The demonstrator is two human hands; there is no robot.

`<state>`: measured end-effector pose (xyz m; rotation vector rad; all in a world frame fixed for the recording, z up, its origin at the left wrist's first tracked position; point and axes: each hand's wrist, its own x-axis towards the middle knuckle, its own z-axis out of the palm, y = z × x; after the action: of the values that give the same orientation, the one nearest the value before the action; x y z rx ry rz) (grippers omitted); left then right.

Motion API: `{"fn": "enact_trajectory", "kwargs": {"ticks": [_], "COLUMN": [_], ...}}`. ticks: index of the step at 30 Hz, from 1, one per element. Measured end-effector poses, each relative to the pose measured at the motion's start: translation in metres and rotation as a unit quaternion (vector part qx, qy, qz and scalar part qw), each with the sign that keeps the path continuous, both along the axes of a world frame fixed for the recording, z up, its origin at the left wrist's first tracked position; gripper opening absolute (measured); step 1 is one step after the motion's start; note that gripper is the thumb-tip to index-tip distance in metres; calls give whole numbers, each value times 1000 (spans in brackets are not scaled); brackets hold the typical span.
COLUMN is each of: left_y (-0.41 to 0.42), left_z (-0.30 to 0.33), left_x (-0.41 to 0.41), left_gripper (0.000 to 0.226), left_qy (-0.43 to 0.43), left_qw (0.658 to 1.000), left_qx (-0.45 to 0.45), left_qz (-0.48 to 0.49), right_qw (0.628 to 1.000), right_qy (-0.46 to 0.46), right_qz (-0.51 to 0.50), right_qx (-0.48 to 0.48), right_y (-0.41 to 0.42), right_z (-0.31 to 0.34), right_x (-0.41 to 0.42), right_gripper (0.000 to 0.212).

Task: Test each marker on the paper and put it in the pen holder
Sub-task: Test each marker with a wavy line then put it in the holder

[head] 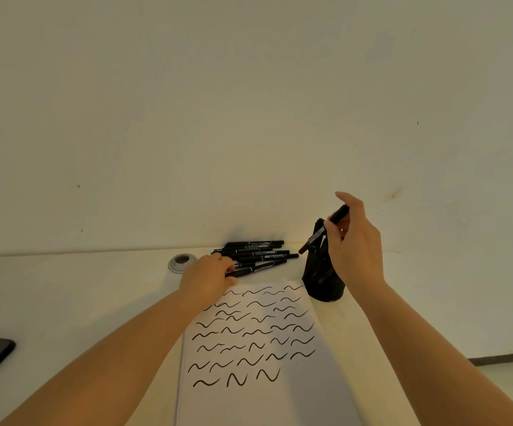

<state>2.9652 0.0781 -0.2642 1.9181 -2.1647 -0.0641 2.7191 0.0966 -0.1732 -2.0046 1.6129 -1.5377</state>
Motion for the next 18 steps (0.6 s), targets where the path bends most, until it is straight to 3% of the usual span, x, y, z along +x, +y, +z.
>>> {"fn": "enact_trajectory", "kwargs": {"ticks": [8,18], "left_y": [-5,-7], "left_z": [2,-3], "left_x": [-13,-16], "left_gripper": [34,33], "left_qy": [-6,-14], "left_qw": [1000,1000], "left_qx": [4,-12], "left_qz": [-5,10], "right_qw": [998,998], "right_qy": [-25,65], "right_qz": [-14,-3], "right_qx": [-51,27], "right_y": [-4,-4], "right_z": [5,-5], "right_x": [-7,1], "right_gripper": [53,47]}}
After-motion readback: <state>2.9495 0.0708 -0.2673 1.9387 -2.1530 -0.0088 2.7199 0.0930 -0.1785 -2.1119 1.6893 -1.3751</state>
